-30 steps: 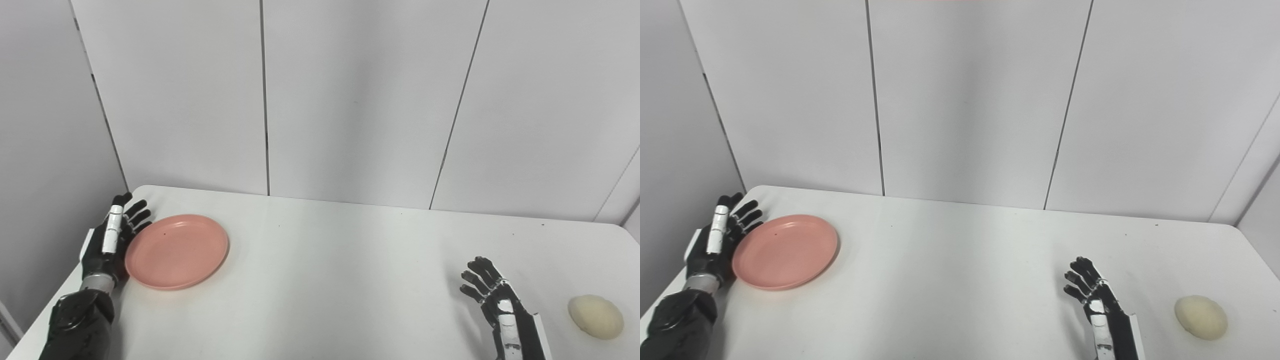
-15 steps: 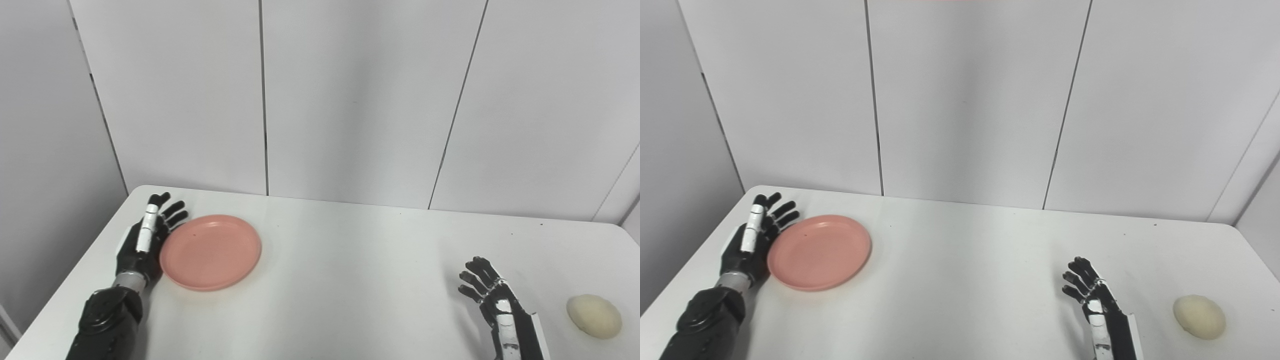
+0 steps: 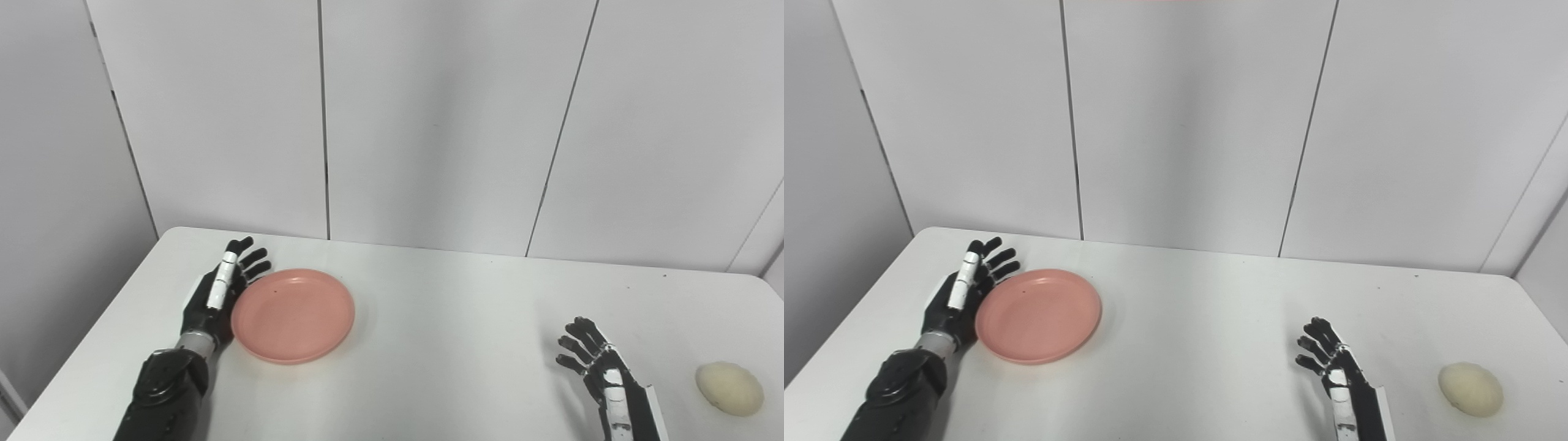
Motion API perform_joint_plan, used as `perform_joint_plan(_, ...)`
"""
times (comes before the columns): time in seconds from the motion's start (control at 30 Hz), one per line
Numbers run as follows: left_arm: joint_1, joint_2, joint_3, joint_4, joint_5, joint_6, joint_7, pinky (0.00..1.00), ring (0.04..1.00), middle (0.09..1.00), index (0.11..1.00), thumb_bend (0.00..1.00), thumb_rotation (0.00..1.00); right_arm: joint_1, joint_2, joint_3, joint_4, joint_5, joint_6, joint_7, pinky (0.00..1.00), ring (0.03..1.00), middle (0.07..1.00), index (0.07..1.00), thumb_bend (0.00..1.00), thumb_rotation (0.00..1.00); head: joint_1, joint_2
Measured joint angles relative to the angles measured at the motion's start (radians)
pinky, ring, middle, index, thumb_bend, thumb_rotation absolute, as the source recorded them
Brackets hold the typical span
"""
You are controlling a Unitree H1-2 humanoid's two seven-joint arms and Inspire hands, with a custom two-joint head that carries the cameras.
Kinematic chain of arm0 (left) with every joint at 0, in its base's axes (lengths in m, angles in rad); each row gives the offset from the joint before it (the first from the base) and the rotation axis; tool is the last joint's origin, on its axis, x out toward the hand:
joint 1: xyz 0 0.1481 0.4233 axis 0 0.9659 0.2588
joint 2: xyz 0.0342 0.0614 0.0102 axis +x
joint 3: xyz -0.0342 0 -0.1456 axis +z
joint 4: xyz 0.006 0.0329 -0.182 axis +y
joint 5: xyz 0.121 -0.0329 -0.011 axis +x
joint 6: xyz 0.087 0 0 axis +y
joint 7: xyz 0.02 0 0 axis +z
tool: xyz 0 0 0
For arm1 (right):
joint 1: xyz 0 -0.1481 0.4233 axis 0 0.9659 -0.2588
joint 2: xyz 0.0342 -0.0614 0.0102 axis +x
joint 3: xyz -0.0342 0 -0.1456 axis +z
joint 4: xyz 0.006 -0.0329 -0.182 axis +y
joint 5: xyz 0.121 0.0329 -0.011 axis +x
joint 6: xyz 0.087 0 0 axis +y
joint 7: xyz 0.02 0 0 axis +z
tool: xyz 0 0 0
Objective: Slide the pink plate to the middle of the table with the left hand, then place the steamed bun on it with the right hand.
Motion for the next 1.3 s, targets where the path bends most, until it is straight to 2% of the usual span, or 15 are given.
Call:
perform_joint_plan(0.4,-0.008,-0.066,-0.065,-0.016,0.05,0.003,0.004,0.79,0.823,0.835,0.874,0.8,0.85,0.005,0.01,0.012,-0.009,-0.011,0.009,-0.011,0.73,0.792,0.828,0.827,0.76,0.97,-0.017,0.008)
perform_joint_plan(0.57,-0.007,-0.097,-0.095,-0.033,0.068,0.013,0.003,0.8,0.828,0.839,0.863,0.76,0.83,0.016,0.024,0.022,-0.023,-0.012,0.028,-0.015,0.73,0.784,0.818,0.823,0.73,0.96,-0.035,0.014)
perform_joint_plan(0.77,-0.002,-0.14,-0.107,-0.073,0.075,0.052,0.013,0.79,0.822,0.837,0.861,0.73,0.84,0.025,0.04,0.037,-0.043,-0.037,0.046,-0.027,0.73,0.792,0.822,0.818,0.72,0.98,-0.103,0.04)
perform_joint_plan(1.1,0.038,-0.234,-0.105,-0.166,0.093,0.116,0.082,0.83,0.856,0.848,0.904,0.68,0.87,0.036,0.06,0.053,-0.064,-0.08,0.084,-0.043,0.71,0.788,0.821,0.816,0.72,1.0,-0.195,0.063)
perform_joint_plan(1.3,0.059,-0.269,-0.106,-0.214,0.092,0.156,0.109,0.82,0.853,0.852,0.905,0.69,0.89,0.043,0.073,0.067,-0.073,-0.118,0.092,-0.061,0.7,0.779,0.813,0.808,0.71,1.0,-0.262,0.077)
